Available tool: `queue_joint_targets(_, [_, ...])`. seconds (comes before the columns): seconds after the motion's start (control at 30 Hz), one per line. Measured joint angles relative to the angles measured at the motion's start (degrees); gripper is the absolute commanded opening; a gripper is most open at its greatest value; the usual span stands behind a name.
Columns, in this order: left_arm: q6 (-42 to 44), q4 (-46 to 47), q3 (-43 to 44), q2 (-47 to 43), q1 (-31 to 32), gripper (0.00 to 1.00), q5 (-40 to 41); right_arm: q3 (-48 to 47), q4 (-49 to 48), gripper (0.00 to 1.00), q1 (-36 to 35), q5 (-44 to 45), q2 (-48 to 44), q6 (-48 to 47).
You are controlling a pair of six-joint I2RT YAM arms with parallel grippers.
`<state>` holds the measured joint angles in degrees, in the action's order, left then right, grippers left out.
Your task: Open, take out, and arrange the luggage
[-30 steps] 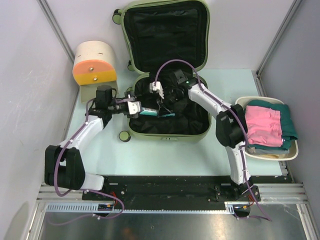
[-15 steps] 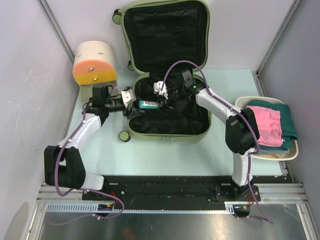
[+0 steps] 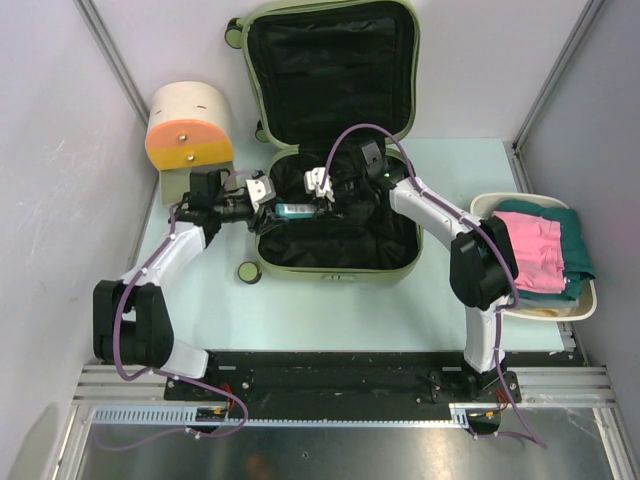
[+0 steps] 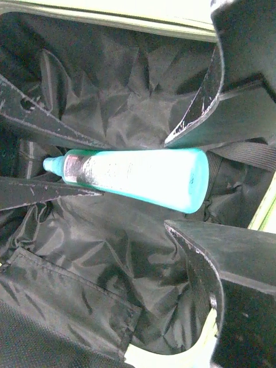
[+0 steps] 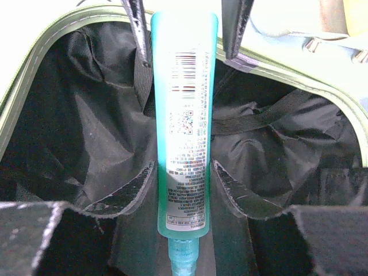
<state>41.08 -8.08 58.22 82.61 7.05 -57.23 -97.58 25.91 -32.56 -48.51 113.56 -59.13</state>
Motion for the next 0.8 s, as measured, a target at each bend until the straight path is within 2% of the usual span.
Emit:
queue_joint_targets(0.27, [0.5,-1.2,0.3,0.4,1.3,0.43,2.0,0.0,0.7,0.00,-0.3,0.8,0.0,-2.5])
queue_joint_targets(0.3, [0.4,-1.3,0.4,0.4,1.5,0.31,2.2,0.0,0.9,0.00,-0.3,0.9,0.0,-2.5])
queue_joint_targets(0.37, [-0.1,-1.6,0.5,0.5,1.7,0.17,2.7,0.0,1.0,0.00,-0.3,1.1,0.0,-2.6])
queue_joint_targets(0.4, [-0.6,-1.7,0.7,0.5,1.7,0.05,3.0,0.0,1.1,0.00,-0.3,1.1,0.0,-2.6])
queue_joint_targets(0.43, [-0.9,-1.9,0.8,0.5,1.8,0.01,3.1,0.0,1.1,0.00,-0.3,1.2,0.0,-2.5])
queue_joint_targets(0.5, [-2.0,-2.1,1.0,0.5,1.8,0.00,3.6,0.0,1.1,0.04,-0.3,1.3,0.0,-2.3])
queue_joint_targets(0.53, [-2.4,-2.1,1.1,0.5,1.8,0.00,3.8,0.0,1.0,0.14,-0.3,1.3,0.0,-2.1])
queue_joint_targets(0.57, [-3.0,-2.2,1.1,0.4,1.9,0.00,4.2,0.0,1.0,0.49,-0.3,1.4,0.0,-1.9])
queue_joint_targets(0.63, [-4.0,-2.2,1.0,0.4,1.8,0.00,4.6,0.0,0.9,0.68,-0.3,1.6,0.0,-0.7])
queue_joint_targets(0.67, [-5.2,-2.2,1.0,0.4,1.7,0.00,4.8,0.0,0.7,0.82,-0.3,2.0,0.0,0.0])
queue_joint_targets(0.77, [-8.6,-2.3,1.1,0.4,0.4,0.00,5.8,0.1,-0.5,0.99,-0.2,3.3,-0.2,2.5])
queue_joint_targets(0.8, [-9.9,-2.4,1.1,0.4,-0.6,0.00,5.9,0.2,-1.1,1.00,-0.1,3.6,-0.3,3.4])
